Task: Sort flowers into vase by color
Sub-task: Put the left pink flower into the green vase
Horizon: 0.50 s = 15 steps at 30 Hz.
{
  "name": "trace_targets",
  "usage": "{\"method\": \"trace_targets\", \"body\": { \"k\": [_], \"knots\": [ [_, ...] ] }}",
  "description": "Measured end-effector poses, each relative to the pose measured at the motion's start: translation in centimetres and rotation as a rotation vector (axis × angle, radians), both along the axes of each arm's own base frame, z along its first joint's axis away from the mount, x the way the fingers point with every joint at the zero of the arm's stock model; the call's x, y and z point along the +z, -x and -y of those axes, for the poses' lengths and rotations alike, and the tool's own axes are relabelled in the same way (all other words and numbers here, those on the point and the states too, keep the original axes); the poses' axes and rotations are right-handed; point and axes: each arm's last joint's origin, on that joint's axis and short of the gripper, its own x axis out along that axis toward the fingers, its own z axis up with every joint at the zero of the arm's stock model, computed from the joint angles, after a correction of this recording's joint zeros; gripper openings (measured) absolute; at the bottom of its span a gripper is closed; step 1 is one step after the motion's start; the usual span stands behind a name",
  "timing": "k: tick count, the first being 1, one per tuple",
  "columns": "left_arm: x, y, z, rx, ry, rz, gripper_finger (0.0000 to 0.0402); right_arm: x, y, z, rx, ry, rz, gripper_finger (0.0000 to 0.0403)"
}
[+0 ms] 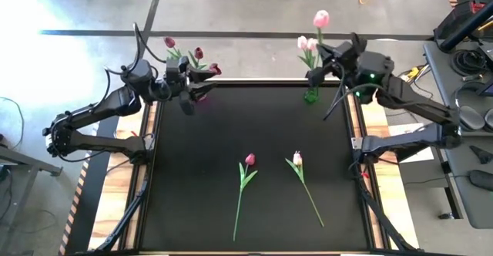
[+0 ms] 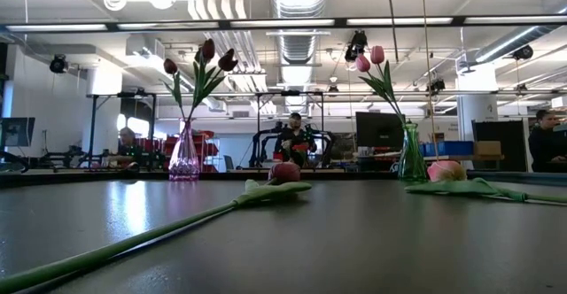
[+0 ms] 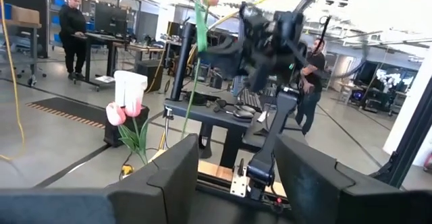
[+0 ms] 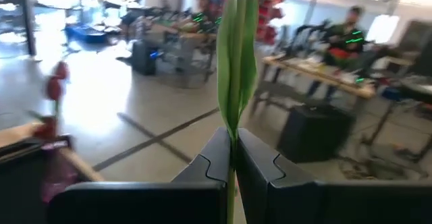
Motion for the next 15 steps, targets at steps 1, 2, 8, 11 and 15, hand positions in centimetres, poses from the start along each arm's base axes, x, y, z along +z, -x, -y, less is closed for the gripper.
{"method": "trace_targets", "body": {
  "k": [1, 2, 8, 11, 15],
  "knots": [
    [0.0, 0.0, 0.0, 0.000, -0.001, 0.001, 0.0180, -0.7, 0.4, 0.2, -0.018, 0.017, 0.004, 0.0009],
    [0.0, 0.0, 0.0, 0.000, -0.001, 0.001, 0.0180, -1.5, 0.7, 0.4, -0.034, 0.028, 0.011, 0.0009],
    [0.0, 0.1, 0.0, -0.003, 0.027, 0.008, 0.0180, -5.4, 2.4, 2.2, -0.151, 0.094, 0.071, 0.0009],
    [0.1, 0.1, 0.1, -0.003, 0.028, 0.010, 0.0180, -7.4, 2.9, 3.4, -0.207, 0.094, 0.064, 0.0009],
    [0.3, 0.5, 0.2, -0.003, 0.024, 0.022, 0.0180, -9.8, 3.4, 5.0, -0.228, 0.062, 0.077, 0.0009]
  ]
}}
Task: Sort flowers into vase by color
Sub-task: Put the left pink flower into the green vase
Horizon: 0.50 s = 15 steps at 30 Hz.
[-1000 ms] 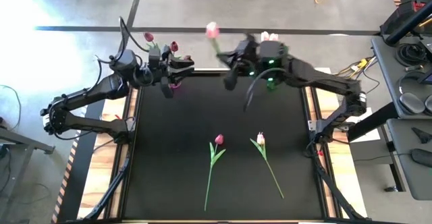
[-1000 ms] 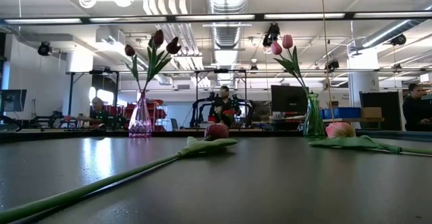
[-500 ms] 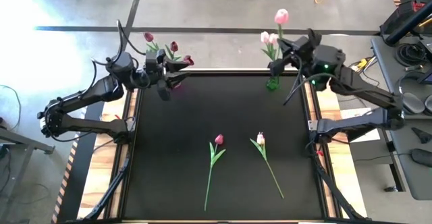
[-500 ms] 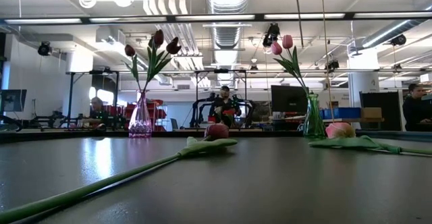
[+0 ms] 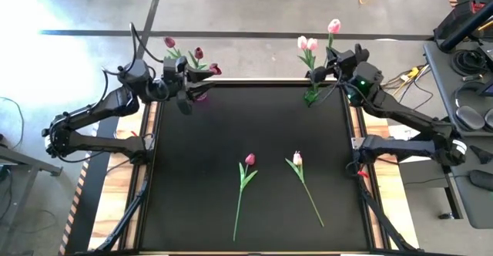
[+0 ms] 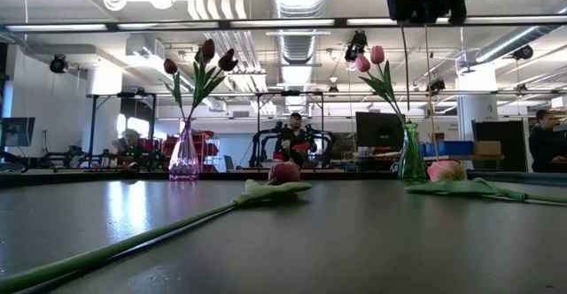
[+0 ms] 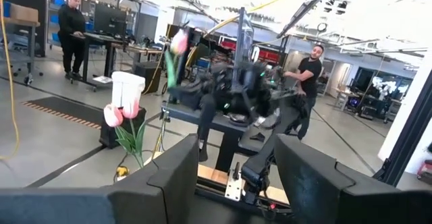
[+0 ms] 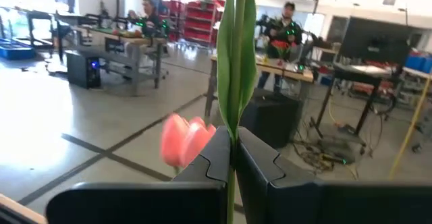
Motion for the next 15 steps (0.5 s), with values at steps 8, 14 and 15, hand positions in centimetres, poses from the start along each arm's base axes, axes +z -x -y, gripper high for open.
{"method": "trace_targets", "body": {
  "k": [8, 14, 15],
  "knots": [
    [0.1, 0.8, 0.3, 0.026, 0.010, -0.017, 0.0180, -2.5, 0.2, 2.6, -0.043, -0.038, 0.019, 0.0009],
    [0.1, 1.1, 0.3, 0.028, 0.012, -0.022, 0.0180, -3.3, -0.5, 3.6, -0.040, -0.061, 0.030, 0.0009],
    [0.1, 1.1, 0.3, 0.028, 0.012, -0.023, 0.0180, -3.6, -0.6, 3.7, -0.041, -0.074, 0.020, 0.0009]
  ]
}}
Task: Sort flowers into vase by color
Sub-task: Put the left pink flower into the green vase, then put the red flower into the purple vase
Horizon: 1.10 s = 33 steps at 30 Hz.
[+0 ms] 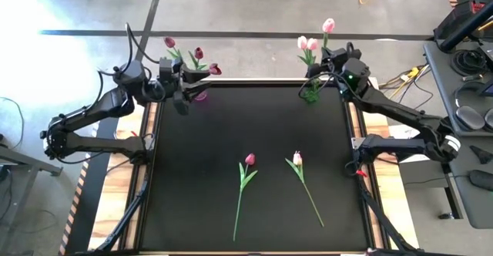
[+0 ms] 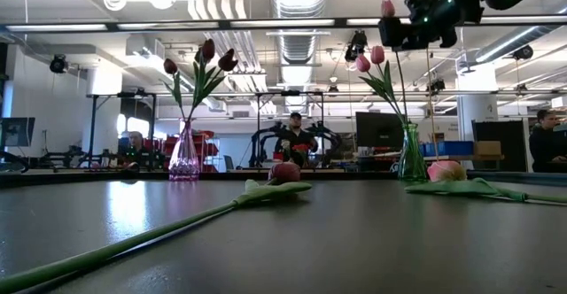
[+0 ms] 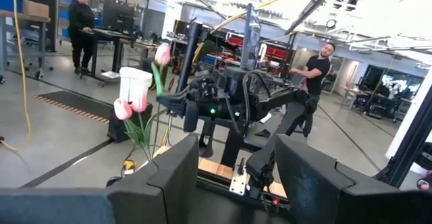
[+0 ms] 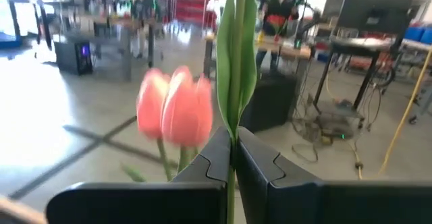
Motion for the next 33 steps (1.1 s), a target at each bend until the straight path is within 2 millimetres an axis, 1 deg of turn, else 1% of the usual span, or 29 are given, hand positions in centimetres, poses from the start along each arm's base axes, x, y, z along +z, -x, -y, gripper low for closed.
{"method": "trace_targets", "body": {
  "k": [3, 9, 11, 13, 15, 25, 28, 31, 33],
  "knots": [
    [-0.1, 0.0, 0.0, 0.001, 0.002, -0.005, 0.0180, -0.7, -0.3, 0.2, 0.000, -0.029, -0.011, 0.0009],
    [-0.3, 0.0, 0.0, 0.010, 0.011, -0.033, 0.0180, -0.7, -0.3, 0.3, -0.004, -0.032, 0.011, 0.0012],
    [-0.4, 0.0, 0.0, 0.010, 0.011, -0.037, 0.0180, -0.6, -0.2, 0.3, -0.047, -0.036, 0.030, 0.0018],
    [-0.4, 0.0, 0.0, 0.010, 0.012, -0.037, 0.0180, -0.8, 0.0, 0.4, -0.108, -0.045, 0.021, 0.0029],
    [-0.4, 0.0, 0.0, 0.010, 0.012, -0.037, 0.0180, -1.0, 0.1, 0.4, -0.131, -0.061, 0.013, 0.0043],
    [-0.7, 0.0, 0.0, 0.011, 0.007, -0.075, 0.0180, -2.1, 0.2, 0.1, -0.142, -0.178, 0.057, 0.0124],
    [-1.1, 0.0, 0.0, 0.010, 0.019, -0.107, 0.0180, -1.5, 0.0, -0.4, -0.124, -0.182, 0.081, 0.0144],
    [-1.4, 0.0, 0.0, 0.010, 0.020, -0.138, 0.0180, -0.1, -0.2, -1.1, -0.094, -0.182, 0.097, 0.0162],
    [-1.6, 0.0, 0.0, 0.009, 0.022, -0.164, 0.0179, 1.1, -0.3, -1.8, -0.039, -0.195, 0.088, 0.0172]
  ]
}}
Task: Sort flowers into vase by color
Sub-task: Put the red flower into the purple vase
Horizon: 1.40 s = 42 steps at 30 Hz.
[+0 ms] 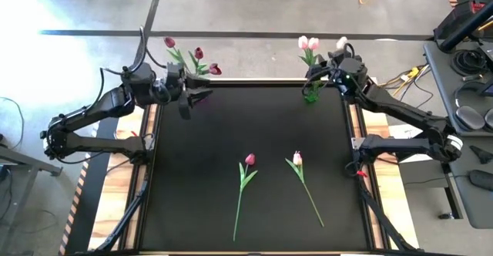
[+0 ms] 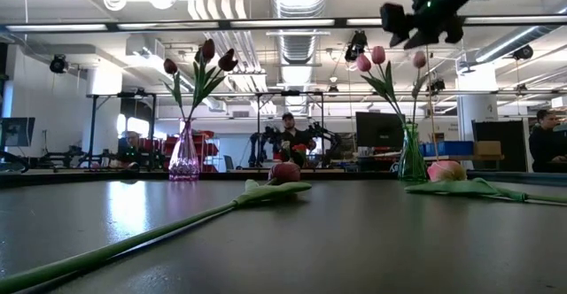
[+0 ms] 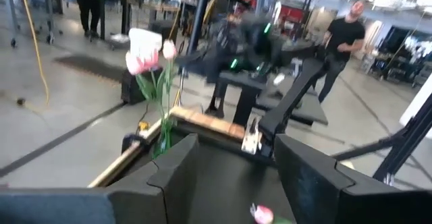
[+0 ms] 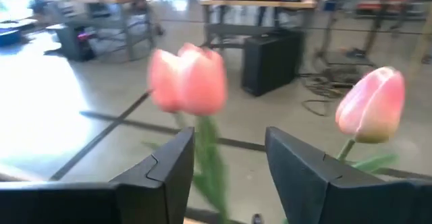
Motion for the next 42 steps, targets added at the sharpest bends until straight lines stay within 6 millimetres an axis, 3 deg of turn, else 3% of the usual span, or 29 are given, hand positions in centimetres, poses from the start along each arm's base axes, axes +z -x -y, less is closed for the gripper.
{"method": "trace_targets", "body": {
  "k": [6, 12, 19, 25, 30, 36, 42],
  "knots": [
    [-2.5, -0.2, 0.1, -0.014, 0.071, -0.111, 0.0158, 3.8, -0.6, -3.0, 0.144, -0.072, -0.077, 0.0171],
    [-6.7, -1.0, 1.4, -0.132, 0.172, -0.212, 0.0117, 5.9, -2.2, -7.0, 0.282, -0.204, -0.049, 0.0106],
    [-11.7, -2.2, 5.3, -0.217, 0.341, -0.340, 0.0067, 4.9, -3.7, -11.7, 0.342, -0.288, -0.032, 0.0017],
    [-14.1, -4.3, 9.8, -0.114, 0.464, -0.401, 0.0035, 3.0, -4.6, -13.1, 0.345, -0.366, -0.088, 0.0012],
    [-16.1, -7.1, 12.7, 0.042, 0.640, -0.469, 0.0019, 2.5, -5.1, -13.1, 0.340, -0.376, -0.111, 0.0009],
    [-19.1, -11.9, 14.4, 0.268, 0.754, -0.700, 0.0007, 2.5, -5.2, -13.1, 0.344, -0.382, -0.108, 0.0009],
    [-21.1, -18.0, 16.2, 0.296, 0.778, -0.831, 0.0049, 2.6, -5.1, -13.1, 0.362, -0.362, -0.139, 0.0009]
  ]
}}
